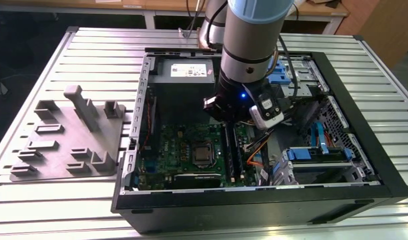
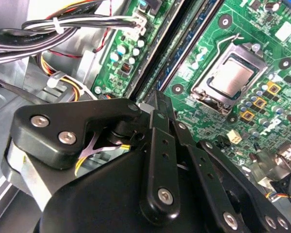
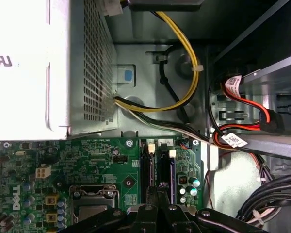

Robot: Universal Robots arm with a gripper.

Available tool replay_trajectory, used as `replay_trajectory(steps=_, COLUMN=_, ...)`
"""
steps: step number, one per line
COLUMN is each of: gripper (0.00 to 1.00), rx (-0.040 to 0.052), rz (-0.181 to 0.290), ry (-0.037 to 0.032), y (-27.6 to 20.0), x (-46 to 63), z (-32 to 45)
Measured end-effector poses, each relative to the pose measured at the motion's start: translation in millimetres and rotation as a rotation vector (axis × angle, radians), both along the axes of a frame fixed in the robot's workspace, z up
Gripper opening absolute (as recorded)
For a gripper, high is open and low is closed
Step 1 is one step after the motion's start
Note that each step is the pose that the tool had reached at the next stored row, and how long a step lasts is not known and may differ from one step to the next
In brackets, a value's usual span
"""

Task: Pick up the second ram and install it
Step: 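Press down the second ram until it locks into place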

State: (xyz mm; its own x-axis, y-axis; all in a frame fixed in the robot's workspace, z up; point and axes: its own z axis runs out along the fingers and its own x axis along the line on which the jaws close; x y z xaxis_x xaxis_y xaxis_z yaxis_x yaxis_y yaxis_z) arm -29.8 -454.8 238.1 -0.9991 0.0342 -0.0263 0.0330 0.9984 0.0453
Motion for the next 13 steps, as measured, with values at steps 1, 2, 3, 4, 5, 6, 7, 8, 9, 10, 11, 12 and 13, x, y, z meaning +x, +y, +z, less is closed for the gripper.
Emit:
replay_trajectory(steps=1, gripper=0.1, rx=0.0, rz=0.0, ry=0.0, y=0.8, x=-0.1, z=-0.2)
replay_trajectory(steps=2, gripper=0.1, rx=0.0, rz=0.0, ry=0.0, y=1.9, x=-0.1, z=-0.5)
replay_trajectory(steps=3, gripper=0.1, rx=0.0, rz=0.0, ry=0.0, y=3.0, x=0.0, z=-0.8)
replay_trajectory(steps=4, gripper=0.1, rx=-0.0001, rz=0.0, ry=0.0, y=4.1, x=0.0, z=-1.1)
replay_trajectory(steps=5, gripper=0.1, rx=0.0, rz=0.0, ry=0.0, y=5.2, x=0.0, z=-1.4)
replay_trajectory(steps=6, gripper=0.1, rx=0.0001, rz=0.0, ry=0.0, y=6.4, x=-0.1, z=-1.7)
replay_trajectory(steps=7, gripper=0.1, rx=0.0002, rz=0.0, ry=0.0, y=7.7, x=0.0, z=-1.9)
replay_trajectory(steps=8, gripper=0.1, rx=0.0005, rz=-0.001, ry=0.0, y=8.7, x=0.0, z=-2.2)
replay_trajectory(steps=9, gripper=0.1, rx=0.0005, rz=-0.001, ry=0.0, y=9.5, x=0.0, z=-2.4)
replay_trajectory(steps=10, gripper=0.1, rx=0.0005, rz=-0.001, ry=0.0, y=10.1, x=0.0, z=-2.8)
replay_trajectory(steps=11, gripper=0.1, rx=0.0007, rz=-0.001, ry=-0.0001, y=10.6, x=0.0, z=-3.6)
replay_trajectory(steps=12, gripper=0.1, rx=0.0006, rz=-0.001, ry=0.0, y=10.8, x=0.0, z=-4.6)
replay_trajectory(steps=13, gripper=0.1, rx=0.0005, rz=-0.002, ry=0.0, y=10.9, x=0.0, z=-5.8)
